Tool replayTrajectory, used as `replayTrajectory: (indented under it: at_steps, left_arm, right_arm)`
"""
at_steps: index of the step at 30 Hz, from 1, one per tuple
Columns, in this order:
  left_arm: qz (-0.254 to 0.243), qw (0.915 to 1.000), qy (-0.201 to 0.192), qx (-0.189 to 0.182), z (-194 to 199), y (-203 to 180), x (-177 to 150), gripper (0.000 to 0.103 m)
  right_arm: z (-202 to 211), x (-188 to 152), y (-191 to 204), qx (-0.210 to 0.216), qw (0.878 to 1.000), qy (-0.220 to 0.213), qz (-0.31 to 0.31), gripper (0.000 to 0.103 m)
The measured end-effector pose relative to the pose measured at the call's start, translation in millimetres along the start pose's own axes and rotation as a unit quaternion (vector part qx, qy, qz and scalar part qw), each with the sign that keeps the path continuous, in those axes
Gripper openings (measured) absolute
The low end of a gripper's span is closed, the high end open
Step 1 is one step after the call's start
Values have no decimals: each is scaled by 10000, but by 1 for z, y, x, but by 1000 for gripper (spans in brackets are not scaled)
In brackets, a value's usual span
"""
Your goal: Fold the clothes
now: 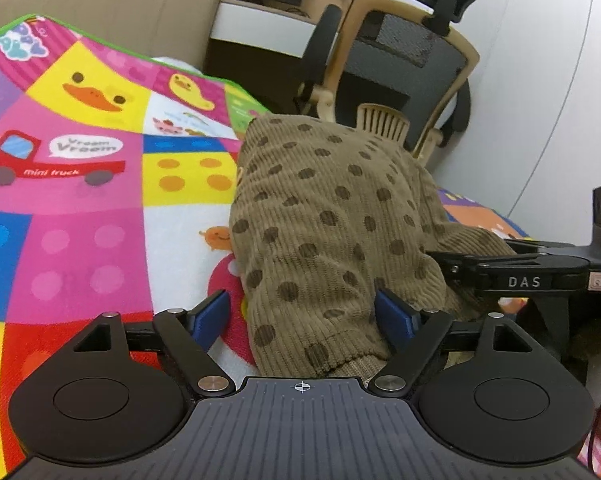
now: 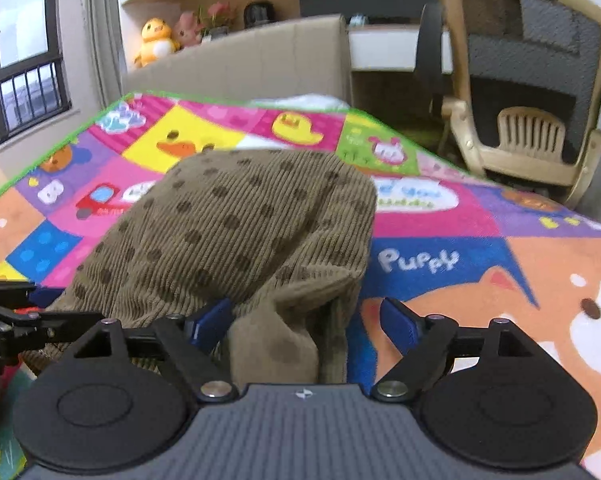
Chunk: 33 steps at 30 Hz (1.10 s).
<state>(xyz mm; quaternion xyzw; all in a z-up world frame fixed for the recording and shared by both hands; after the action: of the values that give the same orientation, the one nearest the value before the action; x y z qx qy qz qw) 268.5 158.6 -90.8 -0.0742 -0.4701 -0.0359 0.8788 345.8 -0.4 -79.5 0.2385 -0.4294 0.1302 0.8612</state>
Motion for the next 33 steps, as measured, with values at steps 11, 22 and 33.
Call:
replayTrajectory:
  at_steps: [11, 22, 33]
  left_arm:
    - [-66, 9994, 25, 333, 27, -14, -14, 92]
    - [42, 9958, -100, 908, 47, -9, -18, 96]
    - [402, 9962, -95, 767, 45, 1, -24, 99]
  right_arm:
    - [37, -16, -4, 32, 9998, -129, -132, 88]
    - [54, -13, -20, 312, 9962, -380, -716, 99]
    - [50, -15, -26, 441, 9936, -319, -989, 101]
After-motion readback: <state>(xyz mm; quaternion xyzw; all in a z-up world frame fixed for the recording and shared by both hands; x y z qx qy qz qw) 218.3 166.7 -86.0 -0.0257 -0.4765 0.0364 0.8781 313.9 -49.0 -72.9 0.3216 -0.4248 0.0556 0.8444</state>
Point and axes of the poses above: each gripper's, at about its wrist camera, not at the fingertips, and z roughly against the way its jaws point, y to its left, x to its top, the point moved 8 cm from there along -z, roughly the way its jaws point, and after that the axes turned 13 degrees about -z, right-handed, at the moved point
